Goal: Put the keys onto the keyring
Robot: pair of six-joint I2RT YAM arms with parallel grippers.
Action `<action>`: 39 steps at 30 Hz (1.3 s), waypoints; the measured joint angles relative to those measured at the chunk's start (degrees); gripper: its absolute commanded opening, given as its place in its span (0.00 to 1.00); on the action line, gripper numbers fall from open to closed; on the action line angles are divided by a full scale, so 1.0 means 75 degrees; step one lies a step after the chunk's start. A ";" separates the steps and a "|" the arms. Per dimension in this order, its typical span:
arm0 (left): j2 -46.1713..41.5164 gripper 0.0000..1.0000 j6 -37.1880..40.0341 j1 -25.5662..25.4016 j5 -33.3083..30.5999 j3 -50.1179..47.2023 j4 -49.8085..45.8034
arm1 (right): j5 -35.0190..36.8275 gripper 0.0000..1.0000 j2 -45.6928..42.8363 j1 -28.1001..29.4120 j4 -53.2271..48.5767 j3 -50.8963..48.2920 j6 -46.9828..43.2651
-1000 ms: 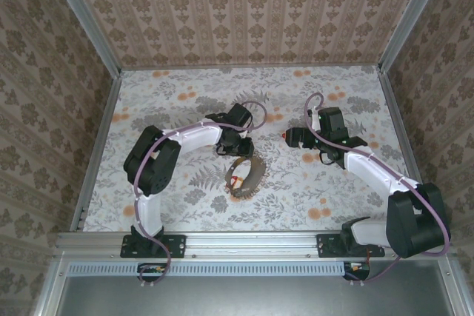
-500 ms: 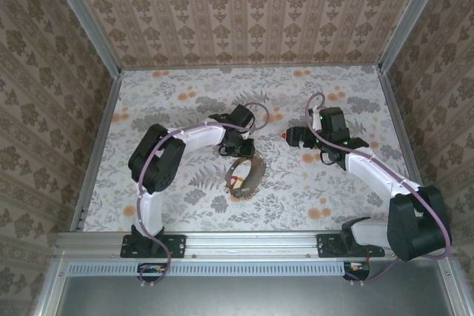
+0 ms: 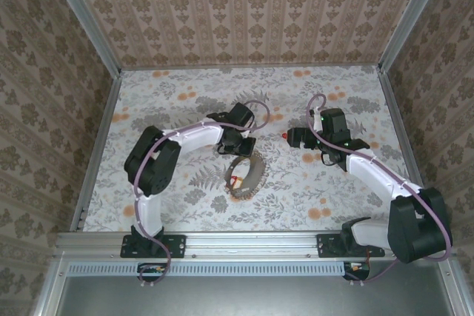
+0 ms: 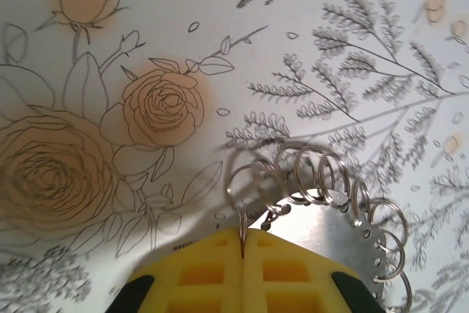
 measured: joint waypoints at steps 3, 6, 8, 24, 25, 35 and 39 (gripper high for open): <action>-0.0694 0.00 0.0484 0.0000 -0.0012 -0.0312 0.0012 | -0.0192 1.00 -0.0239 -0.0015 0.0204 -0.0201 0.0003; -0.1612 0.00 0.1128 0.0012 0.0152 -0.0647 0.0093 | -0.0627 0.99 -0.0653 -0.0026 0.0536 -0.0495 0.0003; -0.2273 0.00 0.1582 0.0061 0.0446 -0.0915 0.0254 | -0.1090 0.99 -0.0956 -0.0026 0.0874 -0.0676 0.0009; -0.5514 0.00 0.4639 0.0501 0.2597 -0.2256 0.0627 | -0.3879 0.72 -0.2777 0.1387 0.2500 -0.0731 -0.0239; -0.5528 0.00 0.4797 0.0513 0.2722 -0.2186 0.0519 | -0.3908 0.70 -0.2774 0.1568 0.2404 -0.0539 -0.0358; -0.5820 0.00 0.5368 0.0548 0.3605 -0.2043 0.0058 | -0.3917 0.41 -0.2197 0.3045 0.1399 0.0970 -0.1510; -0.6181 0.00 0.5377 0.0548 0.3853 -0.2040 0.0061 | -0.3800 0.30 -0.1941 0.3200 0.1072 0.0994 -0.1769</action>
